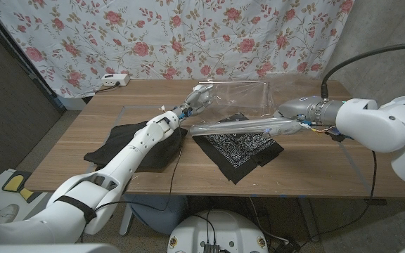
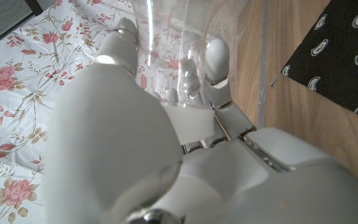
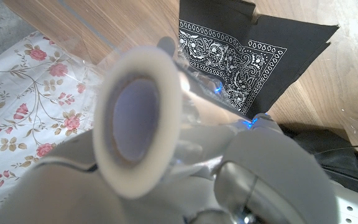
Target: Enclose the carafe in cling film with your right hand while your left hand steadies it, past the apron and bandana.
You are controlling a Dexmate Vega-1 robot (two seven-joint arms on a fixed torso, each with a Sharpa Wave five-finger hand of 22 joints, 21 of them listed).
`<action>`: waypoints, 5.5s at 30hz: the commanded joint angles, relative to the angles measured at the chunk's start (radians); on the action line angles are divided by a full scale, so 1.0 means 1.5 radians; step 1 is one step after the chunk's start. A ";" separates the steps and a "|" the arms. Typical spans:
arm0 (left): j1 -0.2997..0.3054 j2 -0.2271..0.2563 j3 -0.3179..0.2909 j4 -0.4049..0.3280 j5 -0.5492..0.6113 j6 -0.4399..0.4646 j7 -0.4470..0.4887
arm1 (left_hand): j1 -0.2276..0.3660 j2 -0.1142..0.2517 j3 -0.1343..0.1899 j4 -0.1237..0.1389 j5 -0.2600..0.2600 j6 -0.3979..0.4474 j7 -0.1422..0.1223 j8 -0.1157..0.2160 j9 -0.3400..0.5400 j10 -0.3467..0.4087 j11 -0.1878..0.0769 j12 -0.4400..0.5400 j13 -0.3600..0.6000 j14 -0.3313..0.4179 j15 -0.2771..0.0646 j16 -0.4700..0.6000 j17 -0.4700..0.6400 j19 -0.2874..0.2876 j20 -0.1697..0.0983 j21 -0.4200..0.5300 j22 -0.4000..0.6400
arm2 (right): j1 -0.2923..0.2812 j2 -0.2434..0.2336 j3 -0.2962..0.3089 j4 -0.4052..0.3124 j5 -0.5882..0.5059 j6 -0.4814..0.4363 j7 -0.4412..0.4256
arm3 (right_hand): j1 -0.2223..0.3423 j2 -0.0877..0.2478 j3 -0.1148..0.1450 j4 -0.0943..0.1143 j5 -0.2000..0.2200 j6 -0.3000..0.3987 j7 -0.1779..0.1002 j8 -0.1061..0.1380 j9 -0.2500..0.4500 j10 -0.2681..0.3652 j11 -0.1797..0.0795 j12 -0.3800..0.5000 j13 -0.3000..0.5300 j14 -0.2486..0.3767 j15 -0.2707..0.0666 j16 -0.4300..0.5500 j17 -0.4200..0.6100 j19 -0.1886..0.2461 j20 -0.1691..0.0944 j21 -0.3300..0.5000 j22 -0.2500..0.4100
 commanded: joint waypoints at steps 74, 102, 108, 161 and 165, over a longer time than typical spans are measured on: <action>0.000 -0.025 -0.026 0.009 -0.045 0.012 -0.028 | 0.177 0.183 0.010 -0.001 -0.005 0.001 -0.001 0.093 -0.006 0.000 -0.003 0.004 -0.004 0.032 -0.017 0.312 0.003 0.002 -0.005 -0.002 -0.012 | -0.023 -0.042 -0.046 0.016 -0.095 -0.066 -0.013 | 0.042 0.035 0.002 -0.013 -0.002 0.031 -0.013 0.025 -0.008 0.022 -0.002 0.064 0.031 -0.005 -0.076 0.004 0.002 -0.008 -0.019 0.002 0.004; 0.024 -0.006 -0.027 -0.032 -0.053 0.026 -0.050 | 0.177 0.183 0.011 -0.001 -0.006 0.001 -0.001 0.096 -0.009 0.000 -0.003 0.006 -0.004 0.030 -0.018 0.312 0.004 0.001 -0.005 -0.001 -0.015 | -0.016 -0.051 -0.067 0.038 -0.125 -0.086 -0.043 | 0.047 0.039 0.003 -0.015 -0.004 0.032 -0.013 0.031 -0.010 0.028 -0.001 0.065 0.032 -0.003 -0.076 0.004 0.002 -0.009 -0.019 0.006 0.005; 0.029 -0.001 -0.028 -0.043 -0.056 0.028 -0.055 | 0.177 0.183 0.011 -0.001 -0.006 0.002 0.000 0.097 -0.010 0.000 -0.002 0.007 -0.003 0.033 -0.018 0.310 -0.001 0.000 -0.005 -0.001 -0.015 | 0.018 -0.065 -0.103 0.049 -0.106 -0.087 -0.060 | 0.048 0.039 0.003 -0.015 -0.005 0.032 -0.013 0.033 -0.011 0.029 -0.001 0.065 0.032 -0.002 -0.076 0.004 0.002 -0.009 -0.019 0.007 0.006; 0.017 0.009 -0.019 -0.012 -0.057 0.030 -0.147 | 0.171 0.185 0.013 -0.001 -0.005 0.002 -0.008 0.107 -0.011 0.001 -0.011 0.009 0.001 0.029 -0.022 0.313 0.012 -0.001 -0.005 0.001 -0.018 | 0.242 -0.020 -0.300 0.112 -0.211 -0.060 0.013 | 0.053 0.040 0.003 -0.016 -0.010 0.029 -0.016 0.042 -0.017 0.033 0.000 0.065 0.032 -0.002 -0.076 0.004 0.003 -0.013 -0.020 0.012 0.005; 0.015 0.010 -0.018 -0.011 -0.055 0.029 -0.150 | 0.170 0.184 0.013 0.000 -0.005 0.002 -0.008 0.107 -0.012 0.002 -0.012 0.009 0.002 0.031 -0.022 0.312 0.010 -0.002 -0.005 0.001 -0.018 | 0.252 0.000 -0.307 0.122 -0.227 -0.046 0.022 | 0.054 0.040 0.003 -0.016 -0.011 0.028 -0.015 0.042 -0.016 0.032 0.000 0.065 0.032 -0.002 -0.076 0.004 0.003 -0.013 -0.020 0.013 0.005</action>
